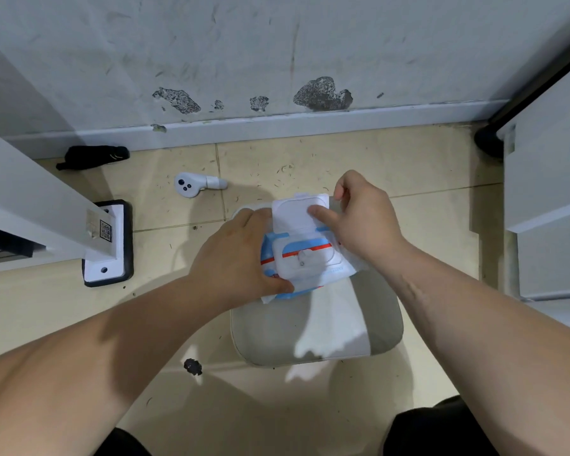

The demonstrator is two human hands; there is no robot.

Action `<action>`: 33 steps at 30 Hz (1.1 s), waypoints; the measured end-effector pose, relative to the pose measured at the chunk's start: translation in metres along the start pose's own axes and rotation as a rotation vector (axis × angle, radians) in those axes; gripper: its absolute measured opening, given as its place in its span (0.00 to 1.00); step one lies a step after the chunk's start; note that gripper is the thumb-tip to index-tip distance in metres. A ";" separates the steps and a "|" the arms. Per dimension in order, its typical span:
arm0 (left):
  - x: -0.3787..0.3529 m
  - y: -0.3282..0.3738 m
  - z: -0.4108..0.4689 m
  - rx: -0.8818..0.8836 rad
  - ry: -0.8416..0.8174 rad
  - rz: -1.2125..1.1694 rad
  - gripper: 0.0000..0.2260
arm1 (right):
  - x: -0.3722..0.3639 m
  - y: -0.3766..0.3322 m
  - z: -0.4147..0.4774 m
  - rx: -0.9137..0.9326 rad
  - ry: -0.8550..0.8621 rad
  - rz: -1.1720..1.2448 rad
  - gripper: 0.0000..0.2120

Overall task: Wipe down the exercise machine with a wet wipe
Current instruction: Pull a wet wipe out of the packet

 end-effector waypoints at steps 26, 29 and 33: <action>-0.003 -0.005 -0.001 -0.105 0.078 -0.042 0.21 | -0.012 -0.009 -0.020 0.418 -0.470 -0.373 0.05; -0.002 -0.004 -0.002 -0.098 0.070 -0.050 0.22 | -0.016 -0.007 -0.023 0.470 -0.492 -0.440 0.07; -0.005 -0.003 -0.003 -0.099 0.085 -0.060 0.20 | -0.016 -0.005 -0.025 0.502 -0.500 -0.534 0.09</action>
Point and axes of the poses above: each hand's wrist, its own z-axis towards the middle knuckle, its own x-axis out of the back of the hand, y = z × x, the point moved 1 cm from there along z, towards the middle knuckle, and after that the axes turned 12 degrees about z, right-handed, at the moved point
